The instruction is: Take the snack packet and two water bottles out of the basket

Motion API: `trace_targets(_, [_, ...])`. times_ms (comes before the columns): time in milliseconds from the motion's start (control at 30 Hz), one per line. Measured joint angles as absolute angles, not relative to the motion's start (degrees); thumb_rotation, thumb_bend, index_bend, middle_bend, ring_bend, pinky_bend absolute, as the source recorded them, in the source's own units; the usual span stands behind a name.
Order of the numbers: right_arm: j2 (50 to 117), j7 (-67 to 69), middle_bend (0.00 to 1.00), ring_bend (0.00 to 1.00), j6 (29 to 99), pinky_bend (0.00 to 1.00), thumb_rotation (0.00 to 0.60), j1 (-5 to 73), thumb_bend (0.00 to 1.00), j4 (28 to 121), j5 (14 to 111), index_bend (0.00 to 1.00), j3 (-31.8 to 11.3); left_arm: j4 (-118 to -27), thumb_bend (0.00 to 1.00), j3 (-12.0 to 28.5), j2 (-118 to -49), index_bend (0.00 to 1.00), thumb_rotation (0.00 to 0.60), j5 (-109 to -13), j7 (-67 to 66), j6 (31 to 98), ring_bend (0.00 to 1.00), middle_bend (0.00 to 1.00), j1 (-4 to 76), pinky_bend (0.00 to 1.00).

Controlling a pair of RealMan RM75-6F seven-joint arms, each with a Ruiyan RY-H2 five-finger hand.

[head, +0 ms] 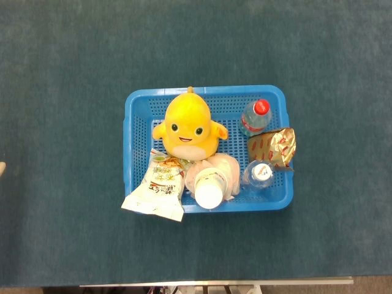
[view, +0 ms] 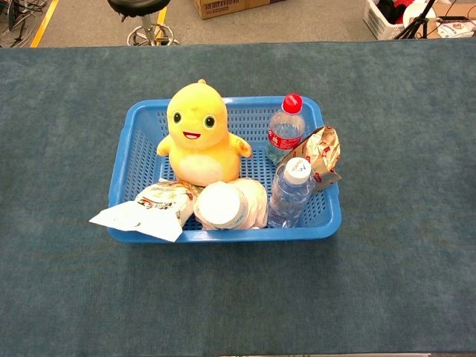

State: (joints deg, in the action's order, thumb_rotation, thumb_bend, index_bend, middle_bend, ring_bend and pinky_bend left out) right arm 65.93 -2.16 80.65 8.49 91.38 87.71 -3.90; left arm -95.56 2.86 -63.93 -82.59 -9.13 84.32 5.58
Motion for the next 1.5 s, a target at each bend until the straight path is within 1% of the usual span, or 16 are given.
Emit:
trace_targets(167, [64.9,-3.0,0.29,0.22,79.6,0.47,0.600,10.2,0.05,92.6,91.2,0.26,-3.3,-94.8,0.14,2.5,-64.2,0.41,0.600,-83.6,-8.5,84.1,0.21,0.29,5.7,0.36])
trace_targets(367, [63.4,-3.7,0.30,0.22,76.9,0.47,0.600,14.4,0.05,95.0,96.5,0.26,-3.0,-94.8,0.14,2.3,-64.1,0.41,0.600,-83.7,-8.6,84.0,0.21,0.29,5.7,0.36])
trace_targets(567, [62.6,-5.0,0.31,0.22,72.2,0.47,0.600,19.4,0.05,96.3,100.2,0.26,-3.1,-94.7,0.14,2.3,-64.1,0.41,0.600,-83.3,-8.4,84.6,0.21,0.29,5.2,0.36])
trace_targets(700, [62.3,-6.9,0.32,0.23,68.7,0.47,0.600,22.6,0.05,96.9,102.3,0.29,-3.0,-94.7,0.14,2.2,-63.9,0.41,0.600,-83.3,-8.2,84.6,0.21,0.29,5.0,0.36])
trace_targets(833, [62.1,-8.4,0.33,0.24,67.0,0.47,0.600,24.0,0.05,97.6,103.2,0.30,-2.8,-94.6,0.14,2.3,-63.9,0.41,0.600,-83.4,-7.8,84.8,0.21,0.29,4.9,0.36])
trace_targets(1033, [62.4,-11.5,0.34,0.25,62.5,0.47,0.600,27.8,0.05,98.5,104.5,0.31,-2.5,-94.3,0.14,2.3,-64.0,0.41,0.600,-83.5,-7.5,84.8,0.21,0.29,4.9,0.36])
trace_targets(1500, [66.4,-15.8,0.35,0.25,57.3,0.47,0.600,34.5,0.06,96.8,105.9,0.31,-3.2,-94.2,0.14,2.4,-63.9,0.41,0.600,-83.3,-7.1,84.6,0.21,0.29,4.8,0.37])
